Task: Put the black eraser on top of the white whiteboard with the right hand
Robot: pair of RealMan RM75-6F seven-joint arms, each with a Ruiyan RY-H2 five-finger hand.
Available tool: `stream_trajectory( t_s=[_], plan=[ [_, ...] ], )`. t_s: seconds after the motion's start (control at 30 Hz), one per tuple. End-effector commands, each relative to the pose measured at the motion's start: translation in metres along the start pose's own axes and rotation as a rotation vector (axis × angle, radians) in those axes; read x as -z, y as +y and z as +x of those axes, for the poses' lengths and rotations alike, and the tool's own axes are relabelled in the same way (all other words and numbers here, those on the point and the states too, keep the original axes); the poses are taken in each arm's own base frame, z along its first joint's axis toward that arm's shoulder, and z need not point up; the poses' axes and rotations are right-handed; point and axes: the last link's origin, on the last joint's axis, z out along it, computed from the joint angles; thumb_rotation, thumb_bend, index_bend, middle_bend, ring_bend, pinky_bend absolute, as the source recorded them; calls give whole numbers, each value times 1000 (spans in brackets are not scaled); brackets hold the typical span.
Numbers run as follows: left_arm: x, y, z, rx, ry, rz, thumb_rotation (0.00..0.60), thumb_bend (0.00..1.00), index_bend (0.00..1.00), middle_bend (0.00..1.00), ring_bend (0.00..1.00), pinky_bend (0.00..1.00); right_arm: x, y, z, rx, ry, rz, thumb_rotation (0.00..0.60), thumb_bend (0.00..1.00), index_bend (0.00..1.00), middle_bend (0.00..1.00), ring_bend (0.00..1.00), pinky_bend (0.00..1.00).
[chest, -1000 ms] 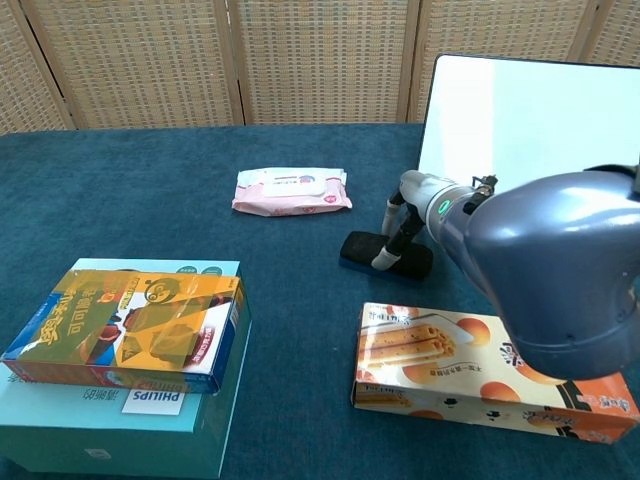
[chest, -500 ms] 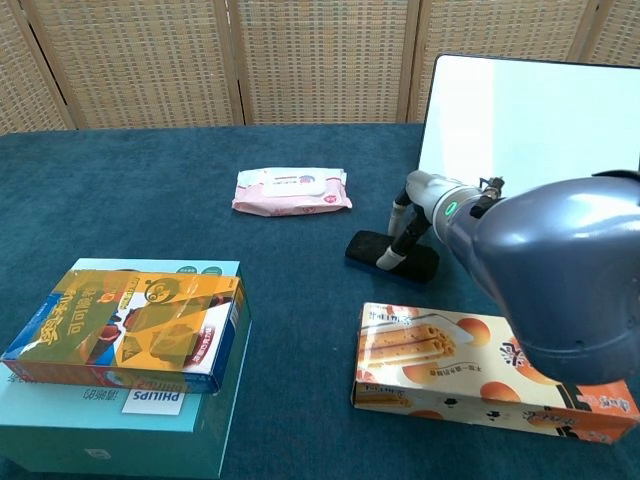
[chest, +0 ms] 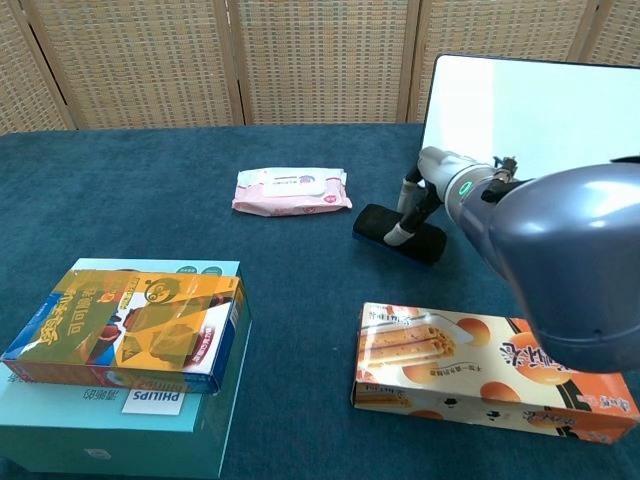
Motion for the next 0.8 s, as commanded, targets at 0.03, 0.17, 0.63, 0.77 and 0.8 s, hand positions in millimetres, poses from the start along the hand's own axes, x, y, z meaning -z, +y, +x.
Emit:
stream_trajectory(
  t_s=[0.03, 0.17, 0.63, 0.77, 0.8],
  plan=[
    [0, 0, 0, 0, 1, 0, 600, 296, 0, 0, 0, 0, 0, 2, 7, -10, 20, -1, 600, 234, 504, 21, 0, 0],
    [1, 1, 1, 1, 7, -3, 600, 296, 0, 0, 0, 0, 0, 7, 26, -41, 71, -5, 600, 234, 507, 25, 0, 0],
    [1, -1, 4, 12, 41, 3, 600, 296, 0, 0, 0, 0, -11, 25, 74, -185, 277, 15, 600, 234, 521, 47, 0, 0],
    [0, -2, 4, 15, 50, 7, 600, 296, 0, 0, 0, 0, -16, 31, 87, -221, 334, 22, 600, 234, 529, 55, 0, 0],
    [0, -2, 5, 16, 52, 7, 600, 296, 0, 0, 0, 0, -18, 32, 89, -225, 342, 22, 600, 234, 529, 56, 0, 0]
  ],
)
